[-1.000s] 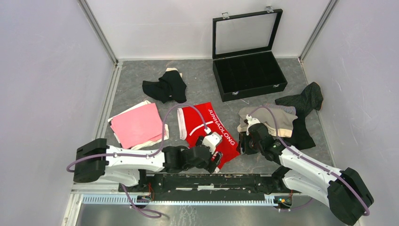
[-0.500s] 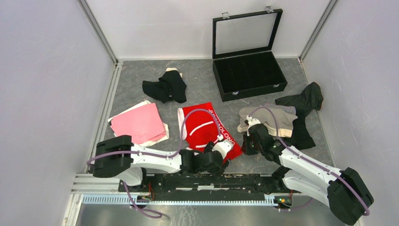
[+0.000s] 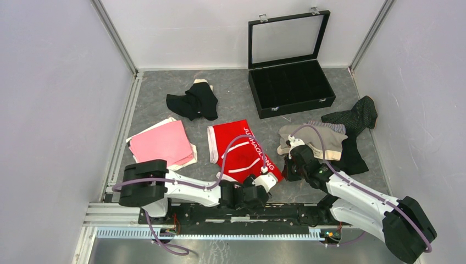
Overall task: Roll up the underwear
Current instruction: Fold the underwear at the center of the board.
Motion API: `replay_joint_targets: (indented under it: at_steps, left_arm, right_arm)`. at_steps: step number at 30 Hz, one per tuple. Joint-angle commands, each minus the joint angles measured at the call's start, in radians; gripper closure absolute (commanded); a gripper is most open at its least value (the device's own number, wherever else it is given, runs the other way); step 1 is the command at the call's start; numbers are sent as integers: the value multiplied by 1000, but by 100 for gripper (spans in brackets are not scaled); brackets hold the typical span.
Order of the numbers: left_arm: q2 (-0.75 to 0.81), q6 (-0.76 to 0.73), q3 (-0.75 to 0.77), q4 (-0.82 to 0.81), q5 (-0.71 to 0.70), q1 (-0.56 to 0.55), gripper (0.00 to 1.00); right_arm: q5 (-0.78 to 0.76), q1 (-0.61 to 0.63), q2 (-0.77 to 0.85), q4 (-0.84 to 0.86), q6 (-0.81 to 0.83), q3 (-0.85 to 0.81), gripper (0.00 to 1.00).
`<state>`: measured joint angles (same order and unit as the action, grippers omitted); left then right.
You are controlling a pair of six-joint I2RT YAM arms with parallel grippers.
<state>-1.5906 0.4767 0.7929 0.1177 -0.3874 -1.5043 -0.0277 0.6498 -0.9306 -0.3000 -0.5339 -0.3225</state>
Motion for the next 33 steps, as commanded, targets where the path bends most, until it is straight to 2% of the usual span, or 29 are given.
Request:
replay_joint_targets:
  at_steps: [1, 8, 10, 17, 21, 33]
  left_arm:
    - [-30, -15, 47, 62, -57, -24, 32]
    - [-66, -24, 76, 118, -108, -35, 42]
    - [-73, -27, 79, 127, -112, -38, 48]
    - [-39, -13, 63, 142, -136, -39, 83]
    - [15, -16, 77, 123, -126, -40, 97]
    - [90, -34, 111, -20, -36, -34, 98]
  right_arm:
    - [-23, 1, -11, -47, 6, 40, 93]
    - [-32, 0, -7, -51, 6, 42, 94]
    - [-35, 1, -3, -54, 6, 43, 95]
    - [-48, 0, 21, -58, 5, 31, 99]
    - [-41, 0, 33, -86, 25, 2, 100]
    - [-125, 0, 105, -301, 76, -132, 100]
